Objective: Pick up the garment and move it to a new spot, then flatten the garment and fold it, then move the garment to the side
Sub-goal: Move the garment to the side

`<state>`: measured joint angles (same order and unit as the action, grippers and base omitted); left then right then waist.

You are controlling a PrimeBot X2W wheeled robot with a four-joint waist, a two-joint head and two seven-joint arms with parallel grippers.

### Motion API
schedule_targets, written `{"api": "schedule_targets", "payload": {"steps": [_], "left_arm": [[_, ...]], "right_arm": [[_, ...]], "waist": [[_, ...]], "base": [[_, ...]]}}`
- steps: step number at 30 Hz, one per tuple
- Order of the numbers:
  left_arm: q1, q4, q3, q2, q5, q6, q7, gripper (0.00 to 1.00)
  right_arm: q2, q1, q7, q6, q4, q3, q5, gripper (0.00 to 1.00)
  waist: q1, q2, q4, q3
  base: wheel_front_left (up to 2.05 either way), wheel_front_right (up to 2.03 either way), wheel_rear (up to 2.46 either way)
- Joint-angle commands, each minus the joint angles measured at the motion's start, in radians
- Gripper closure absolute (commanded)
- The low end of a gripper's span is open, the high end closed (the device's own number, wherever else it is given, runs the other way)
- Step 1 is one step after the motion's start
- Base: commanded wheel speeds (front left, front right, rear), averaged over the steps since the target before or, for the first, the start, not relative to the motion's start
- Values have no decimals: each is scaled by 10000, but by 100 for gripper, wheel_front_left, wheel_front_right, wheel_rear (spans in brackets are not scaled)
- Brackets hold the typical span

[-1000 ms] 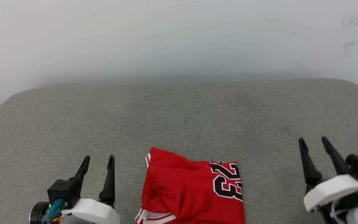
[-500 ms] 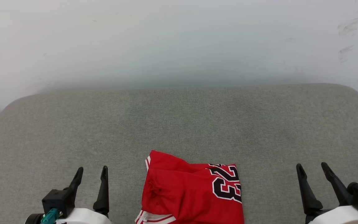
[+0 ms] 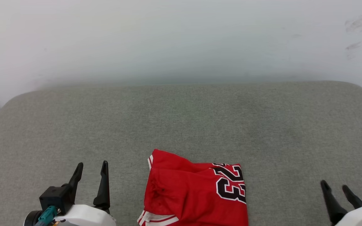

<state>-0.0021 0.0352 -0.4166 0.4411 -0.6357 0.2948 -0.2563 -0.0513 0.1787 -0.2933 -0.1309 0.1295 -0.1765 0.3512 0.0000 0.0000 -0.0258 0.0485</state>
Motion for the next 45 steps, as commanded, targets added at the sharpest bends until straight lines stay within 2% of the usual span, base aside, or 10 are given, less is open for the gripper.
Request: {"api": "schedule_targets", "payload": {"steps": [1,8,13,17,22,23,24,25,35,45], "left_arm": [[-129,-29,33,-32,95,-31,-38,0],[-389,55,-18,-275,253,-259,-80,0],[-513,128,-91,-363,361,-354,-85,0],[-670,86,-96,-392,401,-400,-90,0],[-854,174,-131,-420,422,-494,-91,0],[-882,190,-130,-421,415,-506,-91,0],[-896,203,-133,-420,422,-518,-92,0],[-911,228,-145,-423,429,-528,-92,0],[-645,252,-111,-356,454,-464,-96,0],[-446,-191,-110,-423,468,-364,-94,0]], "right_arm": [[-15,-426,-443,2,-529,-507,249,0],[-86,-1371,-3825,2,-3475,-2019,1821,0],[24,-2053,-5373,2,-4818,-2006,3735,0],[25,-2700,-5557,3,-5775,-1133,5832,0],[21,-3459,-5214,3,-6597,62,7235,0],[23,-3526,-5126,3,-6711,253,7384,37],[25,-3588,-5032,3,-6776,433,7452,88],[24,-3647,-4937,2,-6814,578,7466,100],[-883,-3704,-3508,2,-6219,1993,6105,100],[-2214,-4432,-2669,3,-6564,3071,2530,100]], "waist": [[0,0,111,-73],[0,0,858,-295],[0,0,1409,-493],[0,0,1694,-763],[0,0,1917,-981],[0,0,1944,-991],[0,0,1967,-1004],[0,0,1989,-1012],[0,0,1623,-689],[0,0,-561,-709]], "base": [[0,0,0],[0,0,0],[0,0,0],[0,0,0],[0,0,0],[0,0,0],[0,0,0],[0,0,0],[0,0,0],[0,0,0]]}}
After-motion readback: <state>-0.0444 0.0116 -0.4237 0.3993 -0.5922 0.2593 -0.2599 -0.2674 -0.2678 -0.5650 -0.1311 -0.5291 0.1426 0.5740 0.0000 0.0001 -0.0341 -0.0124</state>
